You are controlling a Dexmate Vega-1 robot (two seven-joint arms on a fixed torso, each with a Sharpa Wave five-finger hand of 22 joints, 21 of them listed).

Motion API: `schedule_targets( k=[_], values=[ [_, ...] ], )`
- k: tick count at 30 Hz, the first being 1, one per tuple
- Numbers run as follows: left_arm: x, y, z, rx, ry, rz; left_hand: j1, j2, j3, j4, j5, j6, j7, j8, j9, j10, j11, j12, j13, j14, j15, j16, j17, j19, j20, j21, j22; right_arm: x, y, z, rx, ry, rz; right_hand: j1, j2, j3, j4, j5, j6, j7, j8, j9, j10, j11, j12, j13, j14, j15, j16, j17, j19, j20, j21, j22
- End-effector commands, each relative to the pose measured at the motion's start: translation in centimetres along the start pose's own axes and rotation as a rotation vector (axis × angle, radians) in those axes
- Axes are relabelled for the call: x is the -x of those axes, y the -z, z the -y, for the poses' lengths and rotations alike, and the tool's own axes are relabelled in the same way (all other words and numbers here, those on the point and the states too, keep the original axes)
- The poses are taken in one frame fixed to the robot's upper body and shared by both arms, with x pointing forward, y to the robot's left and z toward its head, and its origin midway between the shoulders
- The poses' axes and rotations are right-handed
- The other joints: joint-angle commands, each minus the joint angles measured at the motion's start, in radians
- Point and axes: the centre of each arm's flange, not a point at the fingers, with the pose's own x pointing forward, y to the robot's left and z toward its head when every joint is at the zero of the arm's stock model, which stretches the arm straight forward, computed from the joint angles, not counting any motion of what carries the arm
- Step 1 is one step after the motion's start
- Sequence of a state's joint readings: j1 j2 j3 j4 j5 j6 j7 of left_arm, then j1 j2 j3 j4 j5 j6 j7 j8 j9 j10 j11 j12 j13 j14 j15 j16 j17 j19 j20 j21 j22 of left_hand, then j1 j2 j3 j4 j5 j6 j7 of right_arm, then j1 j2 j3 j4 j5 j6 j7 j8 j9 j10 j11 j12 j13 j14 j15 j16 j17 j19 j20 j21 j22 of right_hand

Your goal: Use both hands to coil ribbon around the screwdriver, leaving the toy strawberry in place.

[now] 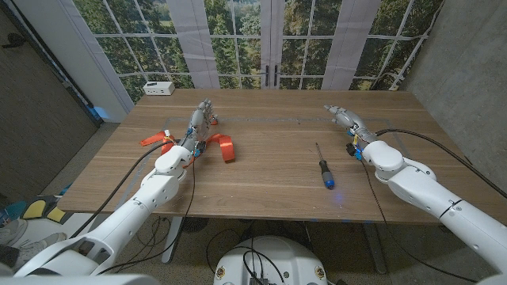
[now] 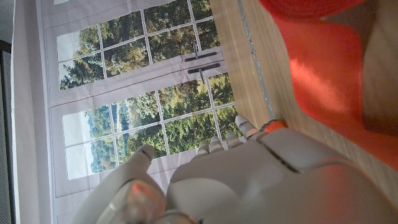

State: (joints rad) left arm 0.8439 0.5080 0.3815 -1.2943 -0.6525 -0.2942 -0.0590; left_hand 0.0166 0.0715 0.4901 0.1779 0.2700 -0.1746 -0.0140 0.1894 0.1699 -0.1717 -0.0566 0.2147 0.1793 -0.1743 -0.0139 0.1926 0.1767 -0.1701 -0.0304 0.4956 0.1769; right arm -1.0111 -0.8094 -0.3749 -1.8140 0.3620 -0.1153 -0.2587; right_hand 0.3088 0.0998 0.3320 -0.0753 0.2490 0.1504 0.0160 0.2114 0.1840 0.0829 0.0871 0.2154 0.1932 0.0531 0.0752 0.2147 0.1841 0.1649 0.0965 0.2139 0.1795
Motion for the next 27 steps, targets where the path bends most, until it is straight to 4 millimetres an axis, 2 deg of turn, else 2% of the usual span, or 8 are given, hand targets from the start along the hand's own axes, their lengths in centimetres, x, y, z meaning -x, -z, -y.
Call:
schedule_targets(
  k=[1,6,18,27],
  values=[
    [0.1,0.1,0.2,0.000,0.016,-0.009,0.008,0.078,0.000,-0.009,0.007,-0.185,0.010,0.005,0.006,-0.196,0.012,0.006,0.004,-0.197,0.010,0.005,0.001,-0.110,0.003,0.002,0.002,2.3,-1.5,0.0,0.164,-0.009,-0.058,0.022,0.001,0.007,-0.016,-0.006,0.016,-0.002,0.007,0.004,0.016,-0.003,0.010,0.004,0.017,0.002,0.009,0.004,0.014,0.000,0.006,0.002],
    [0.0,0.2,0.2,0.002,0.018,-0.011,0.009,0.078,0.000,-0.010,0.007,-0.183,0.012,0.005,0.006,-0.194,0.016,0.006,0.004,-0.195,0.011,0.005,0.001,-0.107,0.007,0.001,0.002,3.3,-2.3,-0.2,0.259,-0.001,-0.089,0.037,0.005,0.013,-0.028,-0.012,0.022,-0.004,0.006,0.005,0.027,-0.002,0.011,0.004,0.028,0.002,0.010,0.005,0.018,0.001,0.006,0.002],
    [-0.2,0.2,0.3,0.000,0.031,-0.013,0.011,0.077,-0.001,-0.010,0.008,-0.180,0.013,0.004,0.006,-0.191,0.018,0.005,0.005,-0.192,0.013,0.003,0.001,-0.104,0.008,-0.002,0.002,5.0,-2.9,-0.6,0.349,-0.014,-0.156,0.068,0.015,0.026,-0.049,-0.025,0.054,-0.006,0.011,0.005,0.055,0.000,0.015,0.004,0.060,-0.010,0.016,0.005,0.034,0.004,0.010,0.003],
    [-0.3,0.4,0.4,0.004,0.035,-0.022,0.012,0.077,-0.002,-0.011,0.009,-0.178,0.014,0.003,0.006,-0.190,0.019,0.003,0.005,-0.190,0.013,0.002,0.001,-0.103,0.009,-0.004,0.002,6.3,-3.7,-1.4,0.485,-0.008,-0.231,0.099,0.028,0.041,-0.067,-0.034,0.086,-0.003,0.016,0.005,0.080,-0.003,0.018,0.004,0.078,-0.015,0.017,0.005,0.048,0.003,0.012,0.003]
  ],
)
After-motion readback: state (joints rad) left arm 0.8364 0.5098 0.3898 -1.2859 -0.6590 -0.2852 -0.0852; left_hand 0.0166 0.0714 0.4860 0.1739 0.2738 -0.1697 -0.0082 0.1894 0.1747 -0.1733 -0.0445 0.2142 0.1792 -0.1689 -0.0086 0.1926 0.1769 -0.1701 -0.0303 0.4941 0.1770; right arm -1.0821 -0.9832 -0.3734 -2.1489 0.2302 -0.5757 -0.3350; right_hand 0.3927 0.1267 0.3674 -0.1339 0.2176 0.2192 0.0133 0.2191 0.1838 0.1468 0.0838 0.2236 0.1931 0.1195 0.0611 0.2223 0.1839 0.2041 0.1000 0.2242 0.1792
